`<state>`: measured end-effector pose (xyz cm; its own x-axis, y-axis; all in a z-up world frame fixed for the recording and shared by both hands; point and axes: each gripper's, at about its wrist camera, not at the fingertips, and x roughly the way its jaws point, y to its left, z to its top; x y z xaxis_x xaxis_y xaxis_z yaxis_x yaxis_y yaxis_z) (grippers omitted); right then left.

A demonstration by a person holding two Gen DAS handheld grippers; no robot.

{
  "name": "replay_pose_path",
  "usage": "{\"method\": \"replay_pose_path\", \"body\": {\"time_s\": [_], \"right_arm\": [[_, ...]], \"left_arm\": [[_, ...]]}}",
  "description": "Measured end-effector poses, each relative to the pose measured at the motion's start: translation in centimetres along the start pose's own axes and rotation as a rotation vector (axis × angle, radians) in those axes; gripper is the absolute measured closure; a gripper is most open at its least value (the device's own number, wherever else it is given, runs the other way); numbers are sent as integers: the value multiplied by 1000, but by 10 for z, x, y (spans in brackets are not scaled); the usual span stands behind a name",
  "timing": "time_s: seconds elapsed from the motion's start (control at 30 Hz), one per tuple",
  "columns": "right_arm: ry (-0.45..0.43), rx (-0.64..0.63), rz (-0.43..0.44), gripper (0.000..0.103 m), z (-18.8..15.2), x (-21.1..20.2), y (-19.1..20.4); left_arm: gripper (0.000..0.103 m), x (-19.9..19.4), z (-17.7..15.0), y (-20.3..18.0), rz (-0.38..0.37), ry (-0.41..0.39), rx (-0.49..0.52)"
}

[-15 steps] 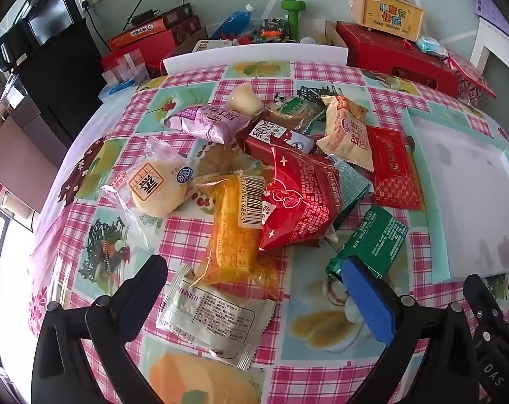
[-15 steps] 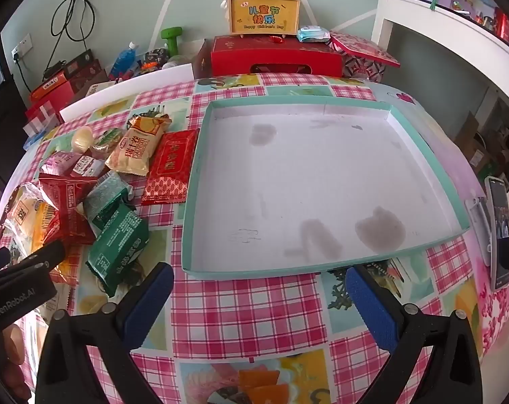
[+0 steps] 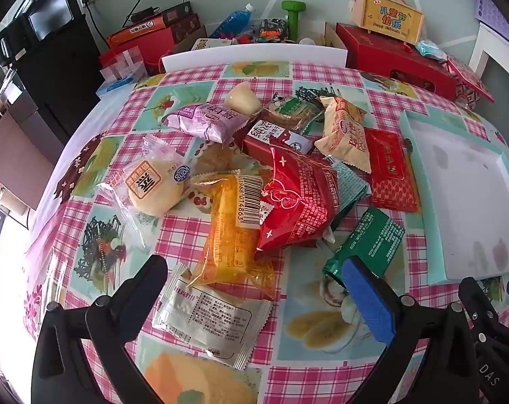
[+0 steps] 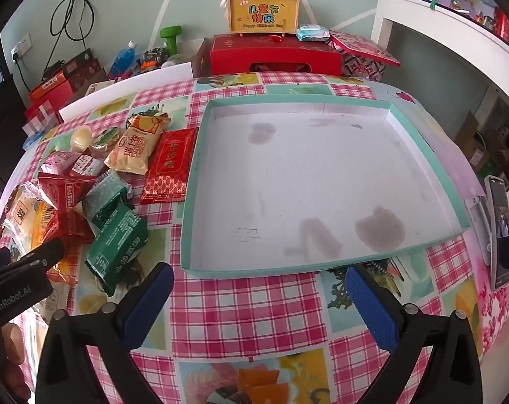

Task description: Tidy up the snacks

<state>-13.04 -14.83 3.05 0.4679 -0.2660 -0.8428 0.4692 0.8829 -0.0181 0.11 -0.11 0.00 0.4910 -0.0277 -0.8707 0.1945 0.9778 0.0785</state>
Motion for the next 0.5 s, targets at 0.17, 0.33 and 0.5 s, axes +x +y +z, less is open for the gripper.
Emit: {"method": "replay_pose_path", "body": {"time_s": [0.17, 0.33, 0.5], "right_arm": [[1, -3, -2, 0, -2, 2, 1], [4, 0, -5, 0, -1, 2, 0], [6, 0, -5, 0, -1, 2, 0]], "left_arm": [[0, 2, 0, 1, 2, 5, -1], [0, 2, 0, 1, 0, 6, -1], [0, 4, 0, 0, -1, 8, -1]]}}
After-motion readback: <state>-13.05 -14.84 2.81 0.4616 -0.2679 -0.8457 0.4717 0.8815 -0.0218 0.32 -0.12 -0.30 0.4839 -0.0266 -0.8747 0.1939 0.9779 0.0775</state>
